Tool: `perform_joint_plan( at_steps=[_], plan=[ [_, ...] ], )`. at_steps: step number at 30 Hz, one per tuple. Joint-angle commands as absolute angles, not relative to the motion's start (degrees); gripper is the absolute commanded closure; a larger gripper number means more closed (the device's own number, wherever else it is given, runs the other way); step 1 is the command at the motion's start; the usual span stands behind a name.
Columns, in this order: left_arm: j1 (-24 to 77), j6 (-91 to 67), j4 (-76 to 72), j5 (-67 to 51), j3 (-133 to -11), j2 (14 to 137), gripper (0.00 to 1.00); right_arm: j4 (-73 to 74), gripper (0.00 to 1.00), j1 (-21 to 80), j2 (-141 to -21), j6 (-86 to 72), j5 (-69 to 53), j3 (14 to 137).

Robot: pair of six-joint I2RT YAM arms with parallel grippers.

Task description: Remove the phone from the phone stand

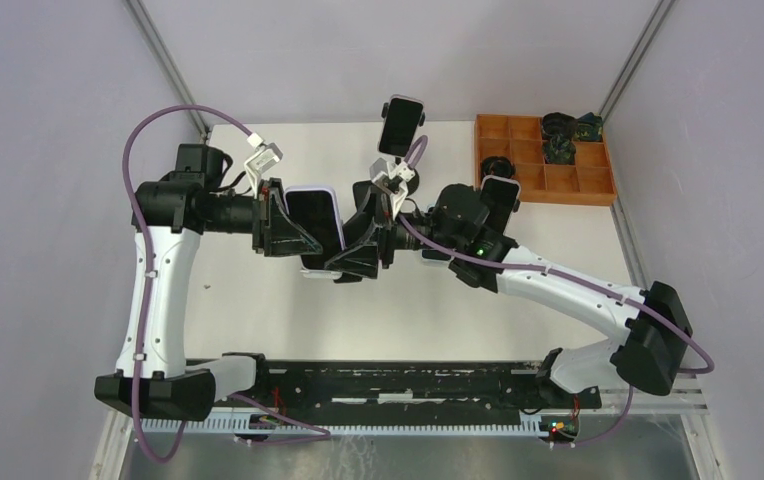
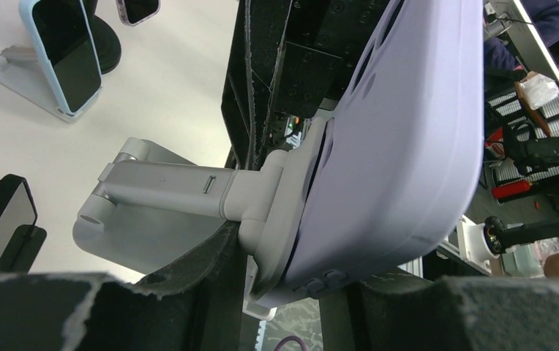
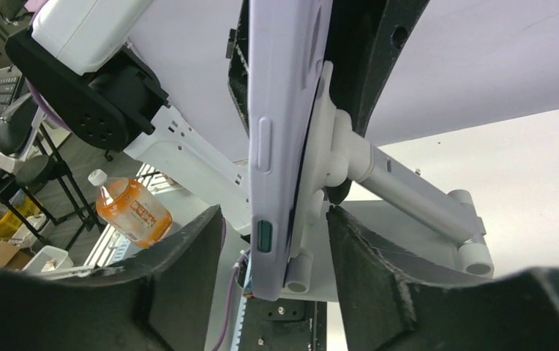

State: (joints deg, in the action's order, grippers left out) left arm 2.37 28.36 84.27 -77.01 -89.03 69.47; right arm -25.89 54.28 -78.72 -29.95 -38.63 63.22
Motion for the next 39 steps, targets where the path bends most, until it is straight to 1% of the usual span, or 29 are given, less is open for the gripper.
perform_joint_plan(
  at_steps=[1,5,8,9,10,11,12,13,15,18,19,20,21,26,30,34,39],
  plan=[
    [2.53,23.91,81.97,-81.98,-89.65,67.61,0.98,-28.62,0.45,54.77,-79.81,-29.16,-38.41,66.82],
    [2.50,19.03,77.27,-81.12,-88.88,66.54,0.98,-30.55,0.67,55.35,-81.13,-30.14,-38.14,67.21],
    [2.50,15.32,73.45,-80.46,-88.07,65.39,0.98,-30.65,0.86,55.55,-81.83,-30.54,-38.23,67.49],
    [2.53,13.94,71.94,-79.92,-87.74,64.87,0.95,-30.87,0.93,55.59,-81.74,-30.69,-38.19,67.29],
    [2.54,11.05,69.83,-79.37,-87.32,64.41,0.87,-31.21,1.00,55.56,-81.58,-30.95,-38.02,66.88],
    [2.55,9.40,67.35,-78.74,-87.02,63.88,0.78,-31.62,1.00,55.54,-81.18,-31.09,-37.76,66.41],
    [2.55,7.32,65.58,-78.14,-86.69,63.31,0.74,-32.74,1.00,55.49,-80.68,-31.65,-37.63,65.60],
    [2.55,6.20,64.14,-77.84,-86.36,62.83,0.66,-34.02,1.00,55.47,-80.22,-32.62,-37.58,64.69],
    [2.54,3.70,61.34,-77.73,-85.49,61.99,0.37,-37.29,1.00,55.36,-79.52,-34.28,-38.57,63.19],
    [2.54,2.35,59.60,-77.61,-85.62,61.48,0.17,-41.67,1.00,55.03,-78.53,-37.31,-40.50,61.81],
    [2.55,2.37,59.59,-77.65,-85.90,61.44,0.14,-43.59,1.00,54.76,-78.25,-38.74,-41.42,61.21],
    [2.55,2.31,59.59,-77.76,-86.01,61.44,0.09,-45.69,1.00,54.61,-77.94,-40.01,-42.17,60.70],
    [2.55,2.15,59.59,-77.92,-86.21,61.44,0.02,-47.54,1.00,54.50,-77.72,-41.37,-42.95,60.13],
    [2.49,2.13,59.16,-77.16,-89.59,61.46,0.00,-51.37,1.00,53.09,-74.33,-44.89,-47.20,57.31],
    [2.53,4.38,60.10,-76.63,-93.37,61.01,0.00,-50.03,1.00,51.29,-70.14,-45.32,-51.28,54.77],
    [2.55,18.86,66.60,-72.48,-97.87,60.64,0.00,-51.25,1.00,50.04,-65.65,-47.35,-54.59,51.94],
    [2.50,33.86,68.51,-66.92,-93.13,56.80,0.00,-57.05,1.00,50.02,-65.03,-53.88,-55.63,51.18]
  ],
)
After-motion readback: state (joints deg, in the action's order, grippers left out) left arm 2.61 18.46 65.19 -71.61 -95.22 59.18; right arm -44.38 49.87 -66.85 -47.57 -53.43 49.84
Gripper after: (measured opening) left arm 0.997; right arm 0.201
